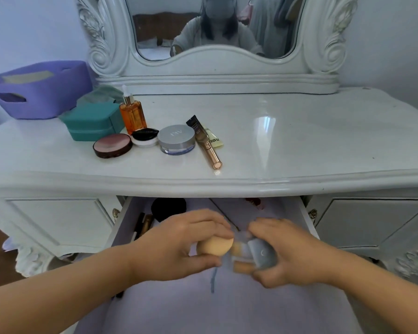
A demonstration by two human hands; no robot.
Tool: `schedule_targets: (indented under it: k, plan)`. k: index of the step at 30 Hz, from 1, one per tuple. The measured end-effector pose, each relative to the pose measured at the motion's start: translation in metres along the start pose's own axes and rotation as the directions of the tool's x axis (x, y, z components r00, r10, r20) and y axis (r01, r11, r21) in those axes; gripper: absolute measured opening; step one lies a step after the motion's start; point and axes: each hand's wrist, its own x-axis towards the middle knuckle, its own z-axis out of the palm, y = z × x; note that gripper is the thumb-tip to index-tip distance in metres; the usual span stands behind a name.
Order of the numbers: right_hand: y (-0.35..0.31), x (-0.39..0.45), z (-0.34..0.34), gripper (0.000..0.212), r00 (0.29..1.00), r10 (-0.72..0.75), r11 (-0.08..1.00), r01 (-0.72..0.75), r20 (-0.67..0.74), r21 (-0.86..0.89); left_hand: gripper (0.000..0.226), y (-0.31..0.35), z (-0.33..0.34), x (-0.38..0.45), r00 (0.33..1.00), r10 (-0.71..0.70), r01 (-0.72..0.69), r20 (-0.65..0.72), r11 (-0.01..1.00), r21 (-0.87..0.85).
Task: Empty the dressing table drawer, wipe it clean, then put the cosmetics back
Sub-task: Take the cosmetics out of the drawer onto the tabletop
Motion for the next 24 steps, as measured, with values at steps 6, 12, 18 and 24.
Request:
schedule_targets:
  k: [6,12,18,24]
  plan:
    - [-0.007,-0.012,-0.052,0.046,0.948,0.166,0.868,-0.009,-0.272,0.497,0.036,0.025,-0.034,0.043,0.910,0.068,-0.063,-0.408,0.998,0.026]
    - [0.005,0.020,-0.098,0.038,0.805,0.308,0.885,-0.045,-0.508,0.464,0.034,0.020,-0.052,0.107,0.803,-0.054,0.056,-0.593,0.998,-0.014]
    - [0.032,0.073,-0.112,0.046,0.716,0.400,0.881,-0.128,-0.572,0.455,0.033,-0.017,-0.038,0.151,0.684,-0.341,0.306,-0.646,0.937,-0.171]
    - [0.047,0.109,-0.106,0.055,0.692,0.419,0.887,-0.175,-0.587,0.427,0.032,-0.048,-0.027,0.160,0.651,-0.447,0.485,-0.613,0.867,-0.117]
